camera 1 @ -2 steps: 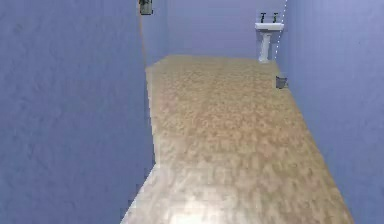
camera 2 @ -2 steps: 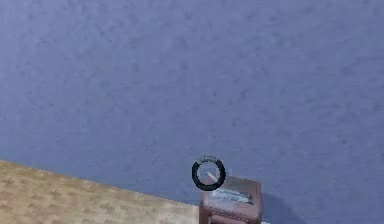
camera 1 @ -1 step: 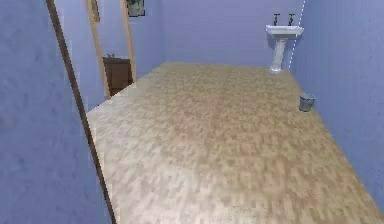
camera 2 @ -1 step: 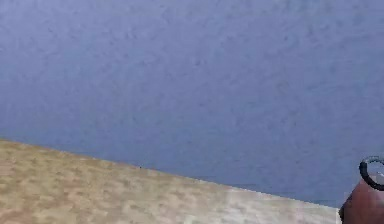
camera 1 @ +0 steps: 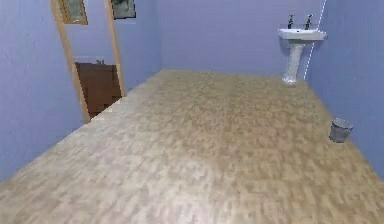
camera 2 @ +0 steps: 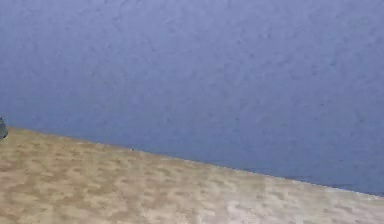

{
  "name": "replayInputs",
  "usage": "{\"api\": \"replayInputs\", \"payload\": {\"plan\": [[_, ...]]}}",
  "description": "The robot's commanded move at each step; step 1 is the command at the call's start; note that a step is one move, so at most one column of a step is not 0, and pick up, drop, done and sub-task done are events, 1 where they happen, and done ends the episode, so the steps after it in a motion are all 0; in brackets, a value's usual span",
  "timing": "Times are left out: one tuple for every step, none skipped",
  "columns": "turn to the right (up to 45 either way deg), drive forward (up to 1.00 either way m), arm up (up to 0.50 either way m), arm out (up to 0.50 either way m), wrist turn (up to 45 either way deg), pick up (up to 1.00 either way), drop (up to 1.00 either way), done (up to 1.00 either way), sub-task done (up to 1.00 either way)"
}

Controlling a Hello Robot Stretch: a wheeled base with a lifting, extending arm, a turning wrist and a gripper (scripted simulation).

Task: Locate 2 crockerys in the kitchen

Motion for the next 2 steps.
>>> {"api": "replayInputs", "payload": {"plan": [[-21.0, 0.0, 0.0, 0.0, 0.0, 0.0, 0.0, 0.0, 0.0], [0.0, 1.0, 0.0, 0.0, 0.0, 0.0, 0.0, 0.0, 0.0]]}}
